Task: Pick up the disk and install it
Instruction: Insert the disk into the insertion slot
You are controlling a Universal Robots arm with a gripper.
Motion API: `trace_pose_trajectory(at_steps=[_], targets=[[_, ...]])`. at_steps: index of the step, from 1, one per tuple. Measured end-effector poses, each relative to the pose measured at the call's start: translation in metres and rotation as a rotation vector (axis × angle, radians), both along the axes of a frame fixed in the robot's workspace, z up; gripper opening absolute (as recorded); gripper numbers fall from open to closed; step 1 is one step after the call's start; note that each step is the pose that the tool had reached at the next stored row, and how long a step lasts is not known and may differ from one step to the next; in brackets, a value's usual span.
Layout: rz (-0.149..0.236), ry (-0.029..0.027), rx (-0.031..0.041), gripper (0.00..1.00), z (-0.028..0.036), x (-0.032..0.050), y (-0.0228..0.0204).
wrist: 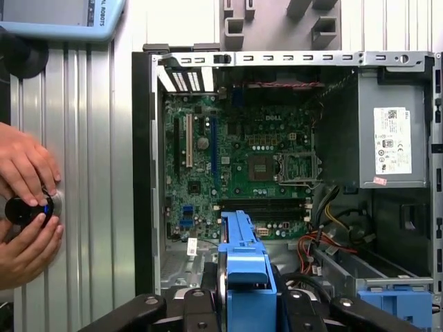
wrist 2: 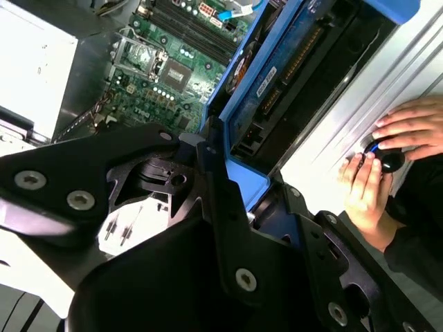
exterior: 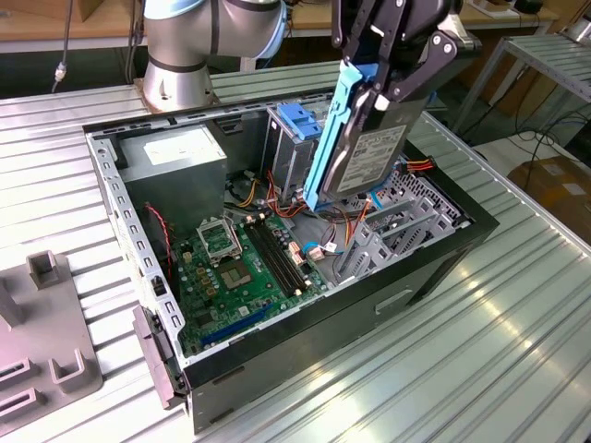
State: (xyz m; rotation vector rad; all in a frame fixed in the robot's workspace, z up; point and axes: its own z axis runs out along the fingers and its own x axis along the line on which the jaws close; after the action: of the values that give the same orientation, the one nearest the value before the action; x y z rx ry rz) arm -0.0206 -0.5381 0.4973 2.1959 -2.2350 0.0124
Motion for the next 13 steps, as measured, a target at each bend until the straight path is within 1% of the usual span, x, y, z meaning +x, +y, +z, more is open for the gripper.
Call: trace_pose_trajectory(at_steps=[2,6,13], targets=[[0.000,0.0001,-0.0001,0.37,-0.0001,0.0022,0.0000],[0.000,0.0000,-0.0001,0.37,-0.0001,0.0033,0.0000],[0.000,0.0001,-0.0001,0.37,-0.0001,0.0035,0.0000]])
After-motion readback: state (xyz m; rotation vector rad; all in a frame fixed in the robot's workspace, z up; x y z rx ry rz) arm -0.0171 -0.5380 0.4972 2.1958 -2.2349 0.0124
